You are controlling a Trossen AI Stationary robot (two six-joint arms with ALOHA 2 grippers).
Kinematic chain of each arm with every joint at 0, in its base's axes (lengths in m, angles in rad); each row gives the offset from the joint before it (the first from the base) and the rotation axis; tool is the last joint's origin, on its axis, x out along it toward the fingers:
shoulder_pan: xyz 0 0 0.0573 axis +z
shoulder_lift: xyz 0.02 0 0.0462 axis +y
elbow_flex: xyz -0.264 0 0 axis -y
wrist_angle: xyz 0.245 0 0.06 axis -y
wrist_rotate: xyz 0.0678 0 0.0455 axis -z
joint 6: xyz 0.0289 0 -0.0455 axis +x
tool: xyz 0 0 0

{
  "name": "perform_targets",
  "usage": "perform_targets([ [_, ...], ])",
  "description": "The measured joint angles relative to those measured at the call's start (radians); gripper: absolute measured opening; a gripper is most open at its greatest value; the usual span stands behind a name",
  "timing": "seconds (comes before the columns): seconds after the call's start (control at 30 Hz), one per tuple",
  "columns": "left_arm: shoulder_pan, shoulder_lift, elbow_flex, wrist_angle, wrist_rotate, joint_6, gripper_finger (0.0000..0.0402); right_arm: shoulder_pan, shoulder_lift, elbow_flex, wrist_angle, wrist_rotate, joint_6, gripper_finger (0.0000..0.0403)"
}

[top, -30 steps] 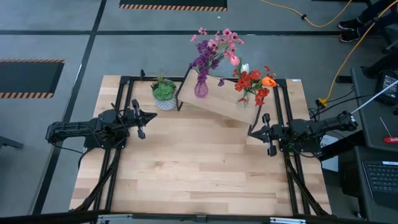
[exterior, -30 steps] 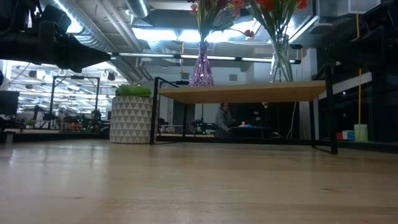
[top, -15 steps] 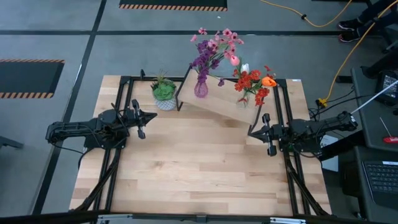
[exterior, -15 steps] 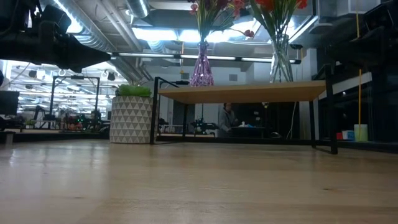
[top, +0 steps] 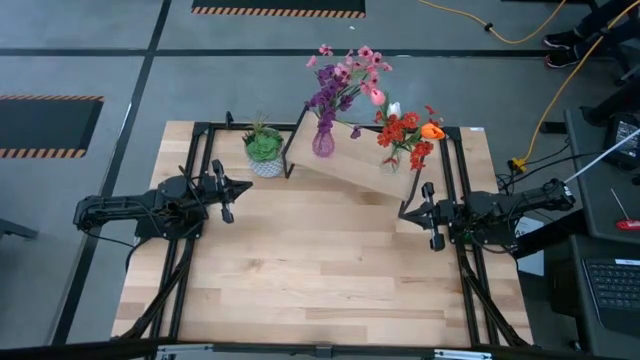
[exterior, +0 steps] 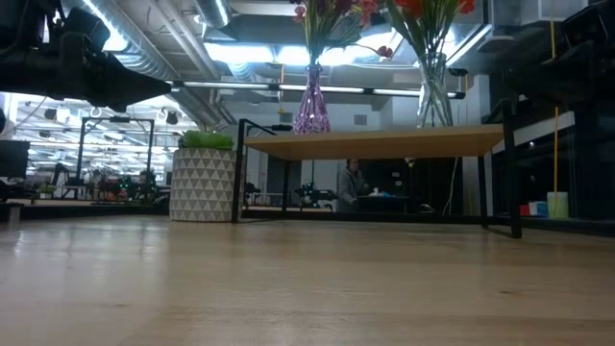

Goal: Pick and place flowers into a vace then onto a shelf
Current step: Return to Home Position

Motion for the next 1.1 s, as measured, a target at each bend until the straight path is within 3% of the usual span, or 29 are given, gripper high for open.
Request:
perform_targets([
  [1.1, 0.0, 0.0, 0.0, 0.0, 0.0, 0.0, 0.0006, 0.0, 0.0, 0.0, 0.0, 0.0, 0.0, 0.0016],
])
